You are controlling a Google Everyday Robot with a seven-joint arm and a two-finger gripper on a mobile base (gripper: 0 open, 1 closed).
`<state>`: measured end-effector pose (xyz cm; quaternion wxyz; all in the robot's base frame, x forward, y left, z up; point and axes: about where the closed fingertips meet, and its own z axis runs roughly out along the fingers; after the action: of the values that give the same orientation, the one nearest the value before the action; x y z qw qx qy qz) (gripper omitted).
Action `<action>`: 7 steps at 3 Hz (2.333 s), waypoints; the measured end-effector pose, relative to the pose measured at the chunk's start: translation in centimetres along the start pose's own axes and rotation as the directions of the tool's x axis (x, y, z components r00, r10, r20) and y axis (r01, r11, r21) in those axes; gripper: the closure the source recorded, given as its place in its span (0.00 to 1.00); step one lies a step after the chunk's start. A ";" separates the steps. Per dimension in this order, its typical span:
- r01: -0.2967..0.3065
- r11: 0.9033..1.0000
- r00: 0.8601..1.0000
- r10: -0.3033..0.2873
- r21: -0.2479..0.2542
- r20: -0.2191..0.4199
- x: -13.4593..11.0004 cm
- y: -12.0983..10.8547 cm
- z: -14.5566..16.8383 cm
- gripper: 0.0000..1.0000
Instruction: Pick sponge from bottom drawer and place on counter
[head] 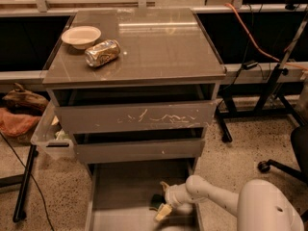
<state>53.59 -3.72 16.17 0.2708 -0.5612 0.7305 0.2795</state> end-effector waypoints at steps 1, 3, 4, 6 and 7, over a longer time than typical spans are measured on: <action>-0.017 1.000 1.000 0.017 -0.008 0.017 0.8 0.0 0.7 0.00; -0.042 0.999 0.998 0.042 0.015 0.044 2.9 0.4 1.6 0.00; -0.042 0.999 0.998 0.042 0.015 0.044 2.9 0.4 1.6 0.19; -0.042 0.999 0.998 0.042 0.015 0.044 2.9 0.4 1.6 0.65; -0.022 1.000 0.996 0.022 0.004 0.084 1.5 0.8 0.4 0.89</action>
Offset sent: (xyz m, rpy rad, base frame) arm -0.0049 -0.0190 -0.0409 0.0609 0.0330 -0.0619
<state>52.51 -4.28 14.86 0.2993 -0.5403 0.7253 0.3041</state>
